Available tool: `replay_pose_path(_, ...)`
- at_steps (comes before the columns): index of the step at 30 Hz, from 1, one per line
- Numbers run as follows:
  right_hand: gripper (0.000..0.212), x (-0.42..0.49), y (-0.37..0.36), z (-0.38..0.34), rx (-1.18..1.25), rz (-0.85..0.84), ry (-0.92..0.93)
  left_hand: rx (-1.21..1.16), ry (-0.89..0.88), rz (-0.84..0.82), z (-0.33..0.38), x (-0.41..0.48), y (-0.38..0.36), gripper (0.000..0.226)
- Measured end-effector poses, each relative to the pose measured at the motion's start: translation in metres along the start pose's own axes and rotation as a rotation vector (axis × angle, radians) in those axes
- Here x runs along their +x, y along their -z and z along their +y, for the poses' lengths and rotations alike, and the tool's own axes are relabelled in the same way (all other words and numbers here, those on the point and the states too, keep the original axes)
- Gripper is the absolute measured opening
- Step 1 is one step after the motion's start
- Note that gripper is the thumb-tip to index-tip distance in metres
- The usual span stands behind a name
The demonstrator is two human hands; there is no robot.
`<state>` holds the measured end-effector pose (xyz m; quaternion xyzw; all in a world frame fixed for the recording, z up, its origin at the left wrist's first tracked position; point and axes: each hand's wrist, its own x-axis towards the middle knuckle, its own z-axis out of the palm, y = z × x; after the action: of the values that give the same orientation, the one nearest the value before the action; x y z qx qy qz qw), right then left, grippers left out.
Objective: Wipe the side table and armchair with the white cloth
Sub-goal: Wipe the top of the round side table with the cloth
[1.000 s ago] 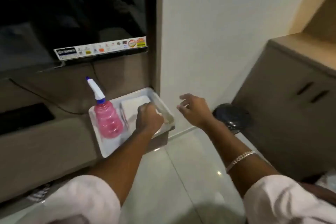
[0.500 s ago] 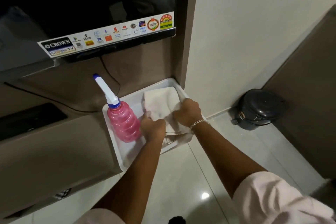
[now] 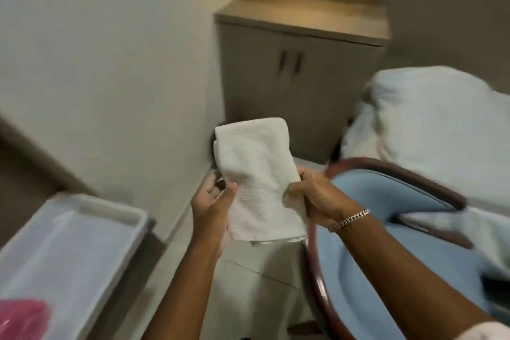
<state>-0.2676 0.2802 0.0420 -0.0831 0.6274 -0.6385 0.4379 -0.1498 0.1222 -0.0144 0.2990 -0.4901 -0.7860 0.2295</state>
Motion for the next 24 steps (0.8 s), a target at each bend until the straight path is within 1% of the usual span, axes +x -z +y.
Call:
replay_pose_path(2,0.038,-0.039,0.063,0.013,0.114,0.193,0.037,0.099,0.018,-0.143,-0.026,-0.008,-0.064,0.053)
replay_pose_path(5,0.035,-0.102,0.160,0.043,0.245,0.531,0.132,0.257,0.048,-0.369,-0.085,-0.037,-0.167,0.040)
replay_pose_path(7,0.031,-0.145,0.226,0.072,0.237,0.782,0.201,0.383,0.041,-0.504,-0.132,-0.067,-0.234,0.039)
replay_pose_path(8,0.027,-0.166,0.259,0.090,0.216,0.881,0.215,0.441,0.040,-0.568,-0.157,-0.084,-0.266,0.039)
replay_pose_path(9,0.027,-0.186,0.292,0.110,0.191,0.964,0.214,0.487,0.055,-0.626,-0.184,-0.102,-0.297,0.040)
replay_pose_path(11,0.035,-0.221,0.358,0.152,0.148,1.095,0.200,0.560,0.104,-0.697,-0.240,-0.138,-0.355,0.043)
replay_pose_path(13,0.049,-0.249,0.427,0.191,0.074,1.182,0.178,0.622,0.142,-0.694,-0.303,-0.171,-0.412,0.042)
replay_pose_path(14,0.057,-0.259,0.459,0.211,-0.007,1.214,0.163,0.647,0.157,-0.690,-0.335,-0.186,-0.437,0.041)
replay_pose_path(16,0.064,-0.270,0.514,0.249,-0.169,1.289,0.113,0.693,0.190,-0.672,-0.397,-0.210,-0.479,0.038)
replay_pose_path(17,0.064,-0.272,0.539,0.267,-0.217,1.314,0.097,0.721,0.192,-0.673,-0.424,-0.218,-0.496,0.037)
replay_pose_path(19,0.060,-0.272,0.588,0.303,-0.292,1.357,0.069,0.777,0.194,-0.707,-0.475,-0.225,-0.524,0.043)
replay_pose_path(21,0.057,-0.268,0.633,0.336,-0.413,1.393,0.017,0.796,0.217,-0.789,-0.516,-0.225,-0.542,0.050)
replay_pose_path(22,0.057,-0.264,0.653,0.350,-0.485,1.385,-0.044,0.817,0.224,-0.822,-0.535,-0.221,-0.547,0.052)
replay_pose_path(23,0.057,-0.255,0.669,0.363,-0.573,1.355,-0.144,0.856,0.205,-0.826,-0.553,-0.213,-0.548,0.052)
replay_pose_path(24,0.058,-0.243,0.682,0.375,-0.677,1.301,-0.267,0.945,0.131,-0.802,-0.570,-0.201,-0.545,0.051)
